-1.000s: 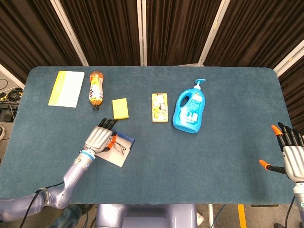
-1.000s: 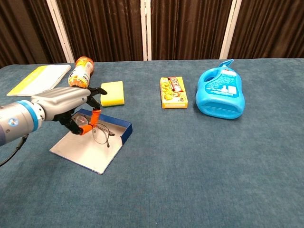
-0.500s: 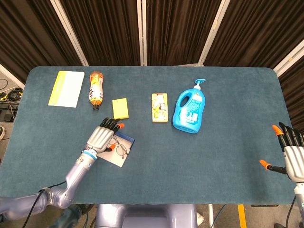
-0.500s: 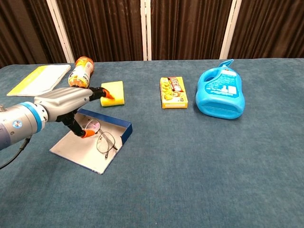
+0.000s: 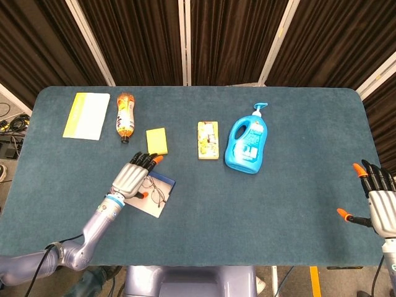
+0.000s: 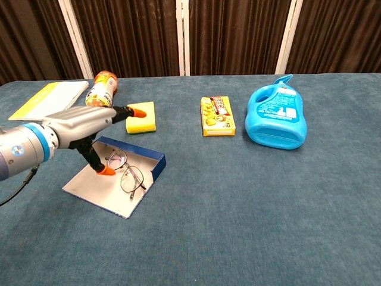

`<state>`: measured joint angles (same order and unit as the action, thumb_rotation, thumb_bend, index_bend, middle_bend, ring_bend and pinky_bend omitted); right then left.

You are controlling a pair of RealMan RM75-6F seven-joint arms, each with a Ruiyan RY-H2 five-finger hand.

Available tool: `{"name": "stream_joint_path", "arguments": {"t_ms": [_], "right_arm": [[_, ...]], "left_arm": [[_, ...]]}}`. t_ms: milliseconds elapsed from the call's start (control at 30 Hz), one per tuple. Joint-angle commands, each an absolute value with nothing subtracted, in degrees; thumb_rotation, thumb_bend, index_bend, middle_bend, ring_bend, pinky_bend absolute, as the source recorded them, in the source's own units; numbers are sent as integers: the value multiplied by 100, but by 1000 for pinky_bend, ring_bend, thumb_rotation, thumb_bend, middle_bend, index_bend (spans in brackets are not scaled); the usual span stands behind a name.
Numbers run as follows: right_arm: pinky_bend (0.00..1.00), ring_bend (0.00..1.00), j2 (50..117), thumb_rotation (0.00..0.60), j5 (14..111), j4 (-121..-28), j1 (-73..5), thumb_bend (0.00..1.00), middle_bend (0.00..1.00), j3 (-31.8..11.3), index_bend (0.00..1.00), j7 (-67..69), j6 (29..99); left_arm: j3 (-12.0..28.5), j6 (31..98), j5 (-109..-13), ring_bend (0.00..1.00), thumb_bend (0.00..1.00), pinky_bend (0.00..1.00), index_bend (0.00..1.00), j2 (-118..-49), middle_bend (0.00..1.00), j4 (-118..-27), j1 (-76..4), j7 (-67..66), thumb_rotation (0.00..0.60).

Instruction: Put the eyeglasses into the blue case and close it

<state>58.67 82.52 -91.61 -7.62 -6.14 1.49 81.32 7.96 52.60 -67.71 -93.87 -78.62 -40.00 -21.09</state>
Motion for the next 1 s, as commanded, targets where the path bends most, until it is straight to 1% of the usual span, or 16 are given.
{"name": "stream_joint_path", "arguments": {"t_ms": [33, 67, 133, 667, 1000], "right_arm": [[0, 0, 5882, 600, 8217, -9135, -775, 0, 0, -622, 0, 145, 8099], [0, 0, 5885, 600, 8206, -9127, -776, 0, 0, -623, 0, 144, 8091], [0, 0, 5892, 600, 8178, -9106, -777, 0, 0, -627, 0, 139, 8075], [0, 0, 5950, 600, 8060, -9022, -805, 0, 0, -643, 0, 83, 7977], [0, 0, 5962, 600, 8018, -8982, -812, 0, 0, -650, 0, 95, 7942]], "left_arm": [[737, 5133, -6718, 0, 48, 0, 0, -9501, 0, -7726, -4089, -2192, 600], [729, 5124, -6718, 0, 18, 0, 0, -9532, 0, -7693, -4104, -2206, 600], [732, 5146, -6762, 0, 0, 0, 0, -9615, 0, -7618, -4133, -2180, 600], [852, 5025, -6661, 0, 0, 0, 0, -9972, 0, -7088, -4376, -2187, 600], [944, 5010, -6614, 0, 1, 0, 0, -10028, 0, -6969, -4492, -2175, 600]]}}
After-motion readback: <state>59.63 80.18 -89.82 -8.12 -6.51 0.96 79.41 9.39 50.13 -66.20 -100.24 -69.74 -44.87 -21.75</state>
